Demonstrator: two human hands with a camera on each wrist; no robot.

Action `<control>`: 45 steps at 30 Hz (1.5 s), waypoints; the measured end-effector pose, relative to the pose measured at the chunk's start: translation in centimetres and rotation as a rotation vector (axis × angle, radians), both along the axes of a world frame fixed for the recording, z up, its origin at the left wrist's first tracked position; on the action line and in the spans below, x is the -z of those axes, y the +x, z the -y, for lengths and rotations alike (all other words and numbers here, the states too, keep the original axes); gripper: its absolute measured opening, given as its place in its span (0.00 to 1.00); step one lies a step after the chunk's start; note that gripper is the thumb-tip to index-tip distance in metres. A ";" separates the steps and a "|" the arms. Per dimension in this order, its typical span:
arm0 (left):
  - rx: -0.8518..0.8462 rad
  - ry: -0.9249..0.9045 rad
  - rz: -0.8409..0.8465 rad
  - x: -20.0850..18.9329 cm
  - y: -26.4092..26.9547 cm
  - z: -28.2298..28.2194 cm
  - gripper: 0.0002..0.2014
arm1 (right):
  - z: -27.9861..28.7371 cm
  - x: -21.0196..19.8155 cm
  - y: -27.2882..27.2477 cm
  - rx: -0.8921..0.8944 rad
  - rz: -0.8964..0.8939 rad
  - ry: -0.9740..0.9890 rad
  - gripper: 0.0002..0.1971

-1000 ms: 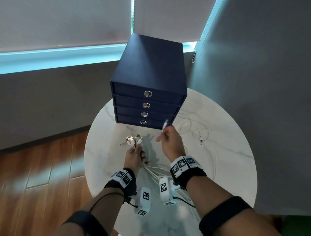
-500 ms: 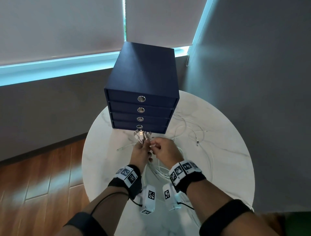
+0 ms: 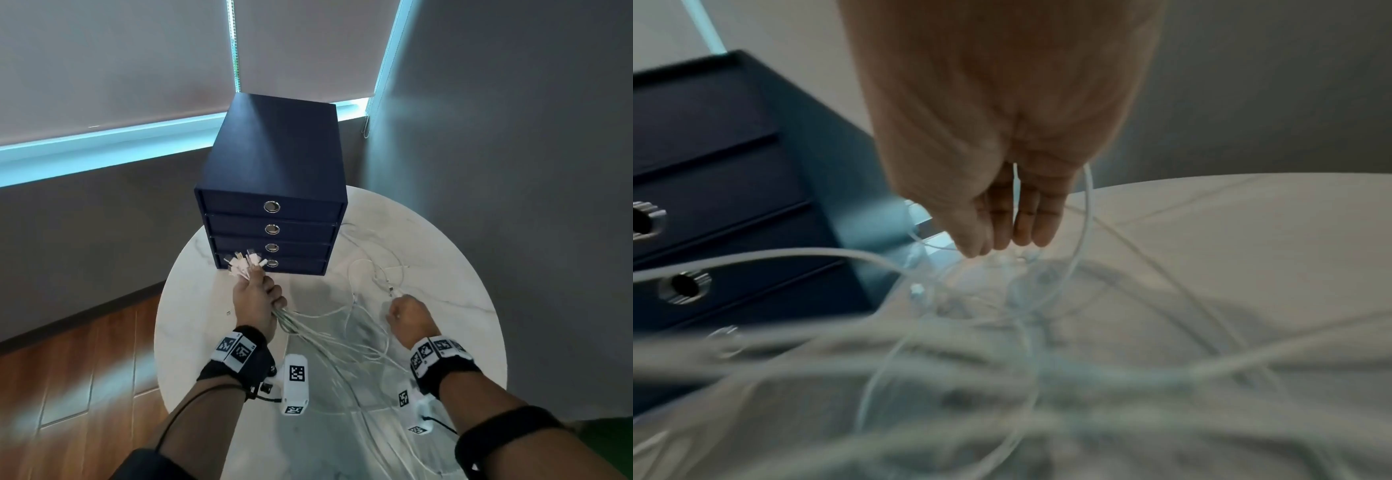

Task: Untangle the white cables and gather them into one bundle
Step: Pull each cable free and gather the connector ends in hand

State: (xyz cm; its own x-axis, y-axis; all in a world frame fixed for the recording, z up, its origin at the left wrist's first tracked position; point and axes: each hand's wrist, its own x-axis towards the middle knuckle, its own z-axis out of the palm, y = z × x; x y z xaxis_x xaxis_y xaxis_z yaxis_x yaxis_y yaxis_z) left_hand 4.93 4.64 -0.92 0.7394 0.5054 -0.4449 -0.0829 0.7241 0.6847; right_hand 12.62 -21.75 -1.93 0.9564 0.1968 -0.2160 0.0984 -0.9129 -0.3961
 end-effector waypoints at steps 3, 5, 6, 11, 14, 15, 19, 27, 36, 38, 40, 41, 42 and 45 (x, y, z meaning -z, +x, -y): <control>0.046 0.049 0.040 -1.0 0.1 -0.5 0.17 | 1.8 -0.5 0.6 0.083 -0.043 0.065 0.07; 0.075 0.049 0.058 -1.5 0.2 -0.1 0.16 | 1.5 -0.5 0.6 0.079 -0.052 0.146 0.05; 0.088 0.047 0.062 -1.7 0.2 0.1 0.16 | 1.0 -0.5 0.4 0.056 -0.066 0.216 0.02; 0.122 0.070 0.079 -2.5 0.6 1.0 0.16 | -2.3 -0.7 -1.5 -0.231 -0.281 0.257 0.06; 0.141 0.115 0.067 -2.6 0.4 0.6 0.17 | -2.6 -0.2 -1.0 -0.215 -0.158 0.143 0.12; 0.146 0.126 0.061 -2.6 0.2 0.5 0.17 | -2.3 -0.2 -0.4 -0.140 -0.102 0.119 0.11; 0.156 0.091 0.050 -2.6 -0.5 -0.3 0.17 | 0.5 -1.1 2.3 0.233 0.089 0.083 0.07; 0.322 0.331 0.077 -3.3 -0.5 1.3 0.13 | -1.2 -5.8 1.2 0.259 -0.125 0.809 0.15; 0.507 0.428 0.159 -5.1 0.8 5.3 0.05 | -6.3 -11.1 -2.3 -0.137 -0.375 0.961 0.06; 0.513 0.378 0.169 -4.9 1.0 5.4 0.05 | -6.3 -11.9 -2.1 -0.133 -0.298 1.064 0.07; 0.536 0.383 0.177 -4.5 1.1 5.2 0.04 | -5.9 -12.7 -1.6 -0.090 -0.188 1.183 0.09; 0.552 0.410 0.178 -4.3 0.9 5.1 0.06 | -5.6 -13.3 -1.1 -0.050 -0.121 1.244 0.10; 0.561 0.438 0.167 -3.9 0.8 4.9 0.09 | -5.2 -13.9 -0.6 0.003 -0.045 1.314 0.11; 0.496 0.419 0.129 -2.8 0.2 4.5 0.08 | -3.4 -16.1 1.5 0.219 0.181 1.556 0.14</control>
State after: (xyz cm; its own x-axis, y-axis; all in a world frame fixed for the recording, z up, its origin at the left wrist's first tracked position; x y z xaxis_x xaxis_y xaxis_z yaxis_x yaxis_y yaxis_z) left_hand 5.15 0.17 1.87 0.9633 0.2026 -0.1764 0.0909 0.3719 0.9238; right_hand 14.11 -18.38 14.18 0.9845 -0.0318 0.1725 0.1724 0.3564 -0.9183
